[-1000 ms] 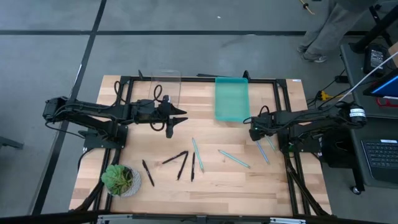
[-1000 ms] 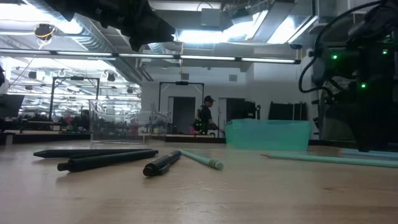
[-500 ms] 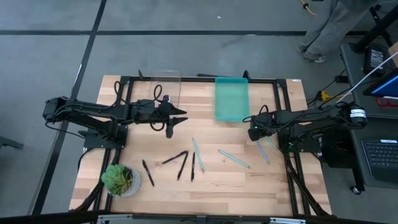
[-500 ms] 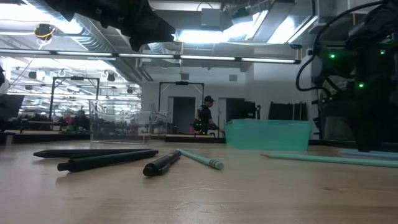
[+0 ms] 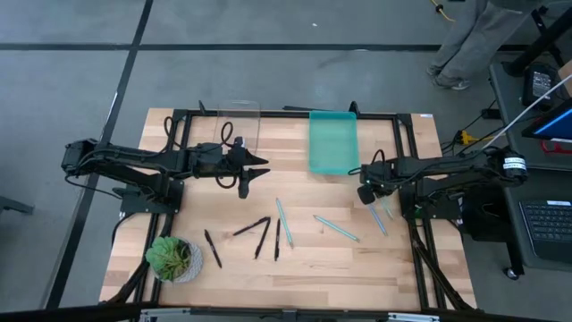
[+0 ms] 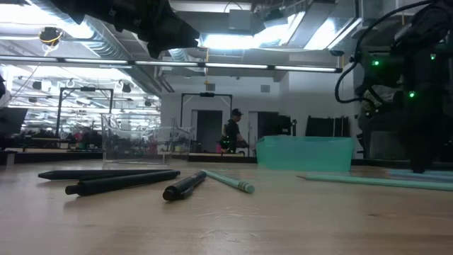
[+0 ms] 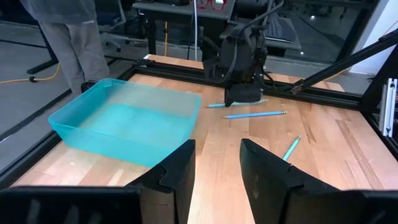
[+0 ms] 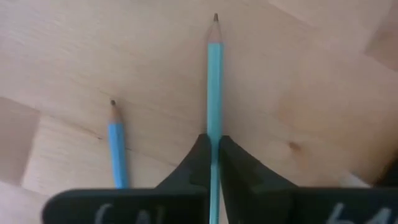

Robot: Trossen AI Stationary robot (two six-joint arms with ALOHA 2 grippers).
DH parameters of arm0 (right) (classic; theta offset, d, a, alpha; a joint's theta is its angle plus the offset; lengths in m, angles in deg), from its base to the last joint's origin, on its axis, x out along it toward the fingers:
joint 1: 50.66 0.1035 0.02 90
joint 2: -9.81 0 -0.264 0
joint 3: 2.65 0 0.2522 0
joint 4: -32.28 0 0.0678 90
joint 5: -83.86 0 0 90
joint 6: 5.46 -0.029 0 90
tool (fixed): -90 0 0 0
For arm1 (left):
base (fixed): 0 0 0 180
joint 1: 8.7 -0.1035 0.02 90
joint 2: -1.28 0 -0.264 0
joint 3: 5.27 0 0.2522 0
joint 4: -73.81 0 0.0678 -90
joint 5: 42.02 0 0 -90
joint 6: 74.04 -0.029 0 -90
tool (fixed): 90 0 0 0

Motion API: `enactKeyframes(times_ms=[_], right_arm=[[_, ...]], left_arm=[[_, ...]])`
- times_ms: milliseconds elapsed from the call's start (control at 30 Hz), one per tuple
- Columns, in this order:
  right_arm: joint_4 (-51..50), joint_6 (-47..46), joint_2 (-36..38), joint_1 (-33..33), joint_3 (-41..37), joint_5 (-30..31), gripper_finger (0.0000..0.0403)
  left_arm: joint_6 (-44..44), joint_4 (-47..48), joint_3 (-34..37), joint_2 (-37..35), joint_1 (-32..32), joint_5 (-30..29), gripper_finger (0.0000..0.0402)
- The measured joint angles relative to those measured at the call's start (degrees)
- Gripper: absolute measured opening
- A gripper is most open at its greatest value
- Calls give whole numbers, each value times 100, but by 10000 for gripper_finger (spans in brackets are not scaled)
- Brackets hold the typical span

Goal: Sort pens & pencils
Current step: Put the blue pencil into the blue bin

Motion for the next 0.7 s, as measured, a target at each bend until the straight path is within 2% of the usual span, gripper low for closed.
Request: enactKeyframes(times_ms=[367,567,700], right_arm=[[-62,278,636,2,437,-32,12],[-334,713,1001,-1,1201,-289,12],[83,1258,998,-189,1734,54,12]], left_arm=[[0,2,0,0,-1,0,121],[0,2,0,0,-1,0,121],[0,2,0,0,1,0,121]])
